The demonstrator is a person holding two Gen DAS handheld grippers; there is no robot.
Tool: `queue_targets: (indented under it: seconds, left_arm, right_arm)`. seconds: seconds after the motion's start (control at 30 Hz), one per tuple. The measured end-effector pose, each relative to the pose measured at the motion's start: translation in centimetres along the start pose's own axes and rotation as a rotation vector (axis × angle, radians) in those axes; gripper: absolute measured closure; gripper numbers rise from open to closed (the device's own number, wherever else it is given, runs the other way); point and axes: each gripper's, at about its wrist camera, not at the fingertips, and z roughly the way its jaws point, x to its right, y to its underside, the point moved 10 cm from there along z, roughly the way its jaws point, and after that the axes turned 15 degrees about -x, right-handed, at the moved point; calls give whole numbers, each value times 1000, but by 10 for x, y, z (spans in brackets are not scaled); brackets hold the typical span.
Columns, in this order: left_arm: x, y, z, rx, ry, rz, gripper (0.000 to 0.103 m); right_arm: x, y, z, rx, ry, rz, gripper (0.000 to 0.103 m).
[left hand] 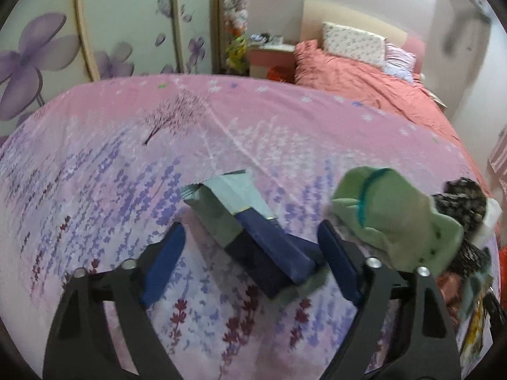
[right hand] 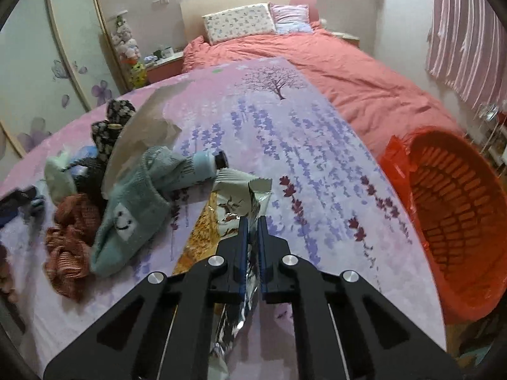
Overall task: Collect trash
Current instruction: 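Grasp blue snack bag with left gripper while right grasps yellow snack wrapper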
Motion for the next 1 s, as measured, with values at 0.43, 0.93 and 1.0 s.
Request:
queue_targets:
  seconds: [0.43, 0.93, 1.0]
  left_arm:
    - [28, 11, 13, -25, 108, 126, 60]
    - [43, 58, 3, -15, 69, 286, 57]
    - [42, 59, 2, -16, 70, 274, 57]
  right_arm:
    - [-27, 13, 0, -19, -22, -52, 70]
    - [-4, -9, 9, -6, 38, -44, 68]
    - [-1, -9, 9, -6, 34, -43, 68]
